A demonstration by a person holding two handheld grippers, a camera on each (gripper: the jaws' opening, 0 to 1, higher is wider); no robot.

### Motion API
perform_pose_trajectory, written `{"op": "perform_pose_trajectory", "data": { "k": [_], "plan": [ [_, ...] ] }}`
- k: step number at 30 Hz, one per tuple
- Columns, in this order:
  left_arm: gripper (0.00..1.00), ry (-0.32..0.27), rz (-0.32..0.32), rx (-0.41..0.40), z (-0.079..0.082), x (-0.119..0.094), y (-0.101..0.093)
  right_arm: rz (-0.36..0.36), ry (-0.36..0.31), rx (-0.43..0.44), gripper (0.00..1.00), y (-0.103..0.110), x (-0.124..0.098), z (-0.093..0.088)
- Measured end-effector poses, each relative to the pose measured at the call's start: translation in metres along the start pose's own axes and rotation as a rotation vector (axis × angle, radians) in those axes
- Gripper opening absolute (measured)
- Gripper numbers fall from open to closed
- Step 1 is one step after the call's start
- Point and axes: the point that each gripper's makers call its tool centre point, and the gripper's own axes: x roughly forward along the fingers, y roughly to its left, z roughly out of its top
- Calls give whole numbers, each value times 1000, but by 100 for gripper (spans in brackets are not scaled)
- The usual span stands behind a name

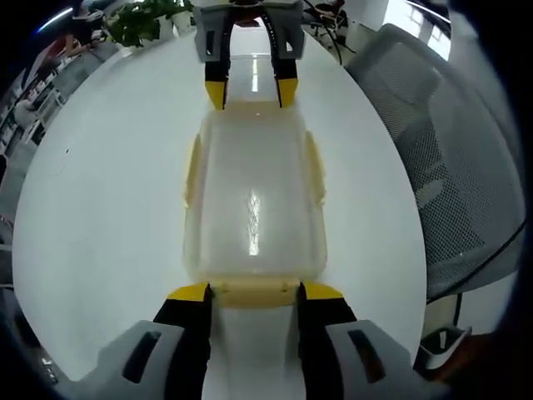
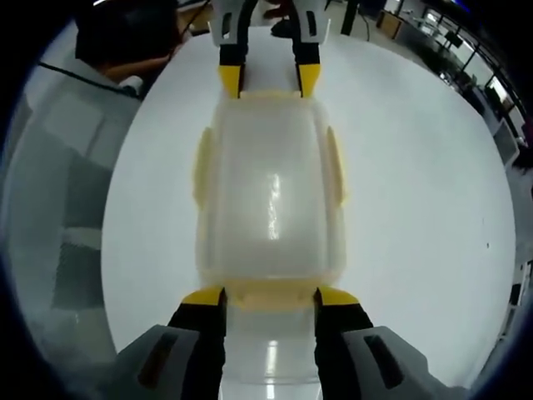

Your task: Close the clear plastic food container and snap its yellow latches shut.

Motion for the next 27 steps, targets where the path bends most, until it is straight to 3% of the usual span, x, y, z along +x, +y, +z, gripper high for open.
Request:
{"op": "perform_pose_trajectory", "data": {
  "k": [27],
  "plan": [
    [37, -5, 19, -30, 0, -1, 0, -9, -18, 16, 37, 1, -1, -1]
  ]
}}
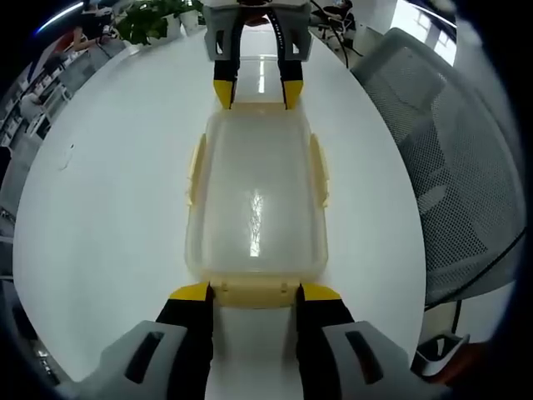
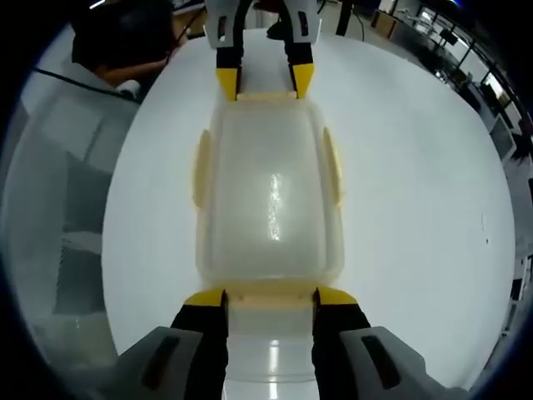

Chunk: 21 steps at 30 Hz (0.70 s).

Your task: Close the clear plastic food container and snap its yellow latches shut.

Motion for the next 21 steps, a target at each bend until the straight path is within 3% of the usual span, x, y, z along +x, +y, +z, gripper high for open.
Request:
{"op": "perform_pose_trajectory", "data": {
  "k": [7, 21],
  "plan": [
    [37, 10, 2, 9, 0, -1, -4, 10, -23, -5, 37, 4, -7, 3],
    [38, -6, 30, 26, 10, -23, -4, -15, -66, -8, 37, 4, -26, 8]
  ]
}}
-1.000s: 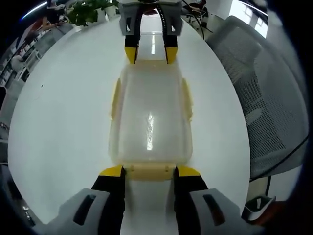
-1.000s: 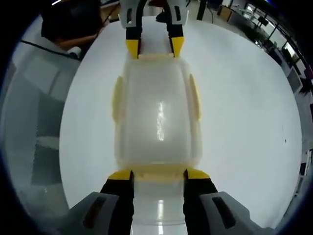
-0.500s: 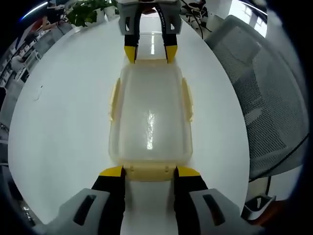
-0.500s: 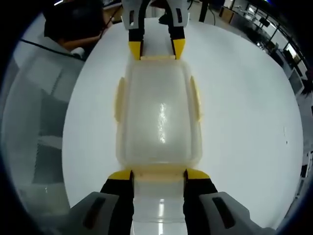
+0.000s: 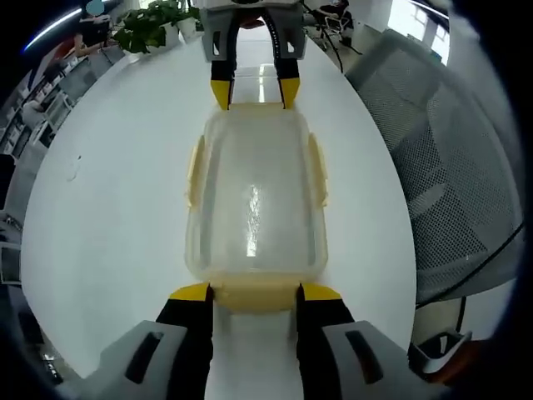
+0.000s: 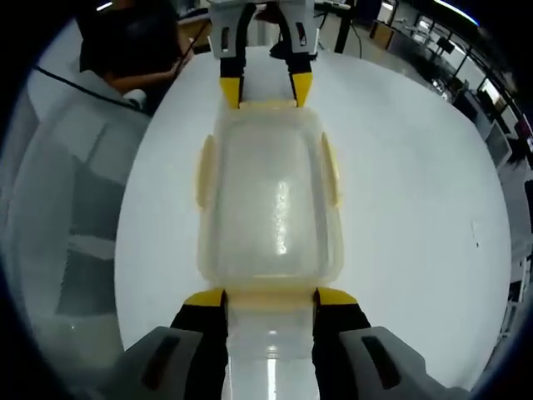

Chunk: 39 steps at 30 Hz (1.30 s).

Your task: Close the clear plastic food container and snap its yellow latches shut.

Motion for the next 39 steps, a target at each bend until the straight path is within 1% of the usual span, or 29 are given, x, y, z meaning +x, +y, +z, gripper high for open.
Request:
{"op": "perform_pose_trajectory", "data": {
  "k": [7, 11, 24, 39],
  "plan": [
    [38, -4, 13, 6, 6, -9, 2, -17, -13, -1, 38, -1, -12, 2],
    [38, 1, 19, 13, 8, -11, 3, -21, -17, 2, 38, -1, -17, 2],
    [38, -7, 38, 32, 23, -25, 7, -47, -29, -2, 38, -2, -35, 1],
    [38, -20, 53, 50, 46, -35, 11, -76, -35, -4, 38, -4, -58, -11]
  ]
}}
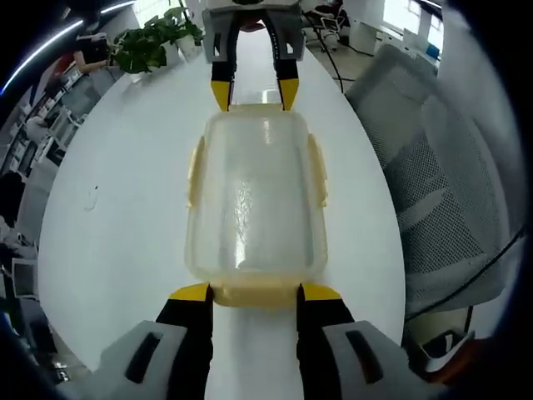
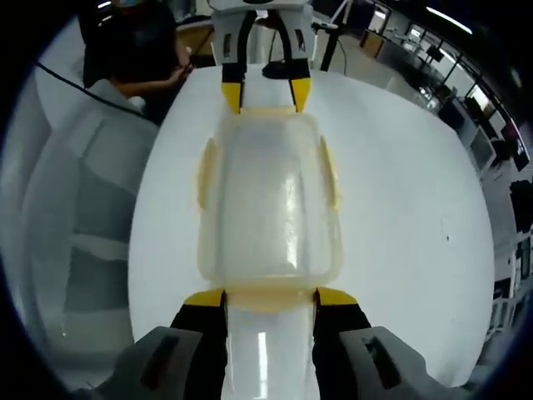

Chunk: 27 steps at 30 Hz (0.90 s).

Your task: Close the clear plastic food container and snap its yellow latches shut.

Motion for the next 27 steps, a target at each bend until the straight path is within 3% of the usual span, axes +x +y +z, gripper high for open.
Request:
{"op": "perform_pose_trajectory", "data": {
  "k": [27],
  "plan": [
    [38, -10, 9, 41, 48, 1, 5, -30, 10, 14, 38, 1, -28, -35]
  ]
}}
